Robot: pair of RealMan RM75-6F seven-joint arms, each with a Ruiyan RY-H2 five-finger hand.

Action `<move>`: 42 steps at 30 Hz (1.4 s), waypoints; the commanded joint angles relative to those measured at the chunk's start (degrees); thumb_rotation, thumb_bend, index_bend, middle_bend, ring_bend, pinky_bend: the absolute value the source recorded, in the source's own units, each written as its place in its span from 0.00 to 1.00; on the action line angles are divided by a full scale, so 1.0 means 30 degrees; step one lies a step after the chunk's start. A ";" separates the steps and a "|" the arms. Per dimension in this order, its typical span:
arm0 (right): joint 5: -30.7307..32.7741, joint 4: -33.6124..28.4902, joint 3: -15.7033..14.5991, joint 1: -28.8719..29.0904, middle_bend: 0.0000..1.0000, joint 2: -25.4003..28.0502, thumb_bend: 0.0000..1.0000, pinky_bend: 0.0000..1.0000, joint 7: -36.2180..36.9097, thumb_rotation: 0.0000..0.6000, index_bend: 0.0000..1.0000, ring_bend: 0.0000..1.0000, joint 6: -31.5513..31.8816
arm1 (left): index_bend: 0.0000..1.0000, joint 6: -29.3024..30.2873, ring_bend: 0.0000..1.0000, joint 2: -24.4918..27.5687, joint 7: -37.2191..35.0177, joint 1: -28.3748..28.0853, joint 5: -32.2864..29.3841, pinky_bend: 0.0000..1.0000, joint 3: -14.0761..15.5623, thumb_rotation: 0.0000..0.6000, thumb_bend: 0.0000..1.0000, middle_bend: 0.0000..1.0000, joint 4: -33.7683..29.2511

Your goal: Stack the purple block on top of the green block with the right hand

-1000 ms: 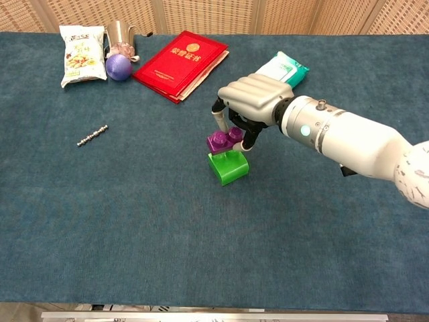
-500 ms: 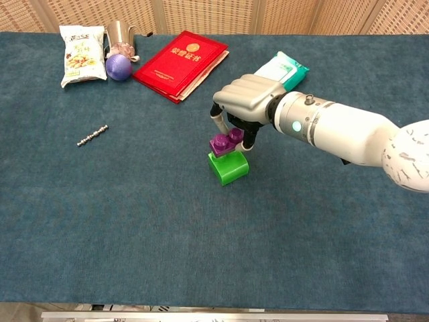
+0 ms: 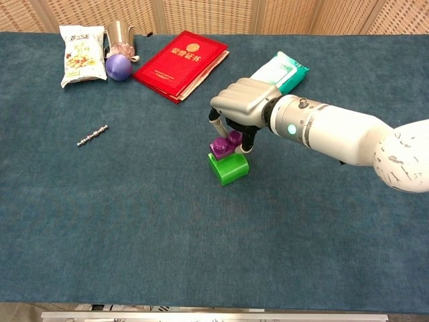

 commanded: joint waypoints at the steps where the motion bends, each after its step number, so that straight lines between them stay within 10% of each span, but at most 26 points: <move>1: 0.0030 -0.0043 -0.0109 0.0078 0.87 0.0044 0.27 1.00 0.0045 1.00 0.70 0.93 0.0093 | 0.24 -0.0006 0.19 -0.0001 0.0002 -0.0001 0.0000 0.09 -0.0005 1.00 0.29 0.24 0.0004; 42: 0.0858 0.0386 -0.1051 0.1263 0.87 -0.0577 0.27 1.00 -0.0035 1.00 0.70 0.93 0.0480 | 0.24 -0.0029 0.19 -0.0054 -0.0214 0.0068 -0.0086 0.09 -0.0048 1.00 0.29 0.24 0.0248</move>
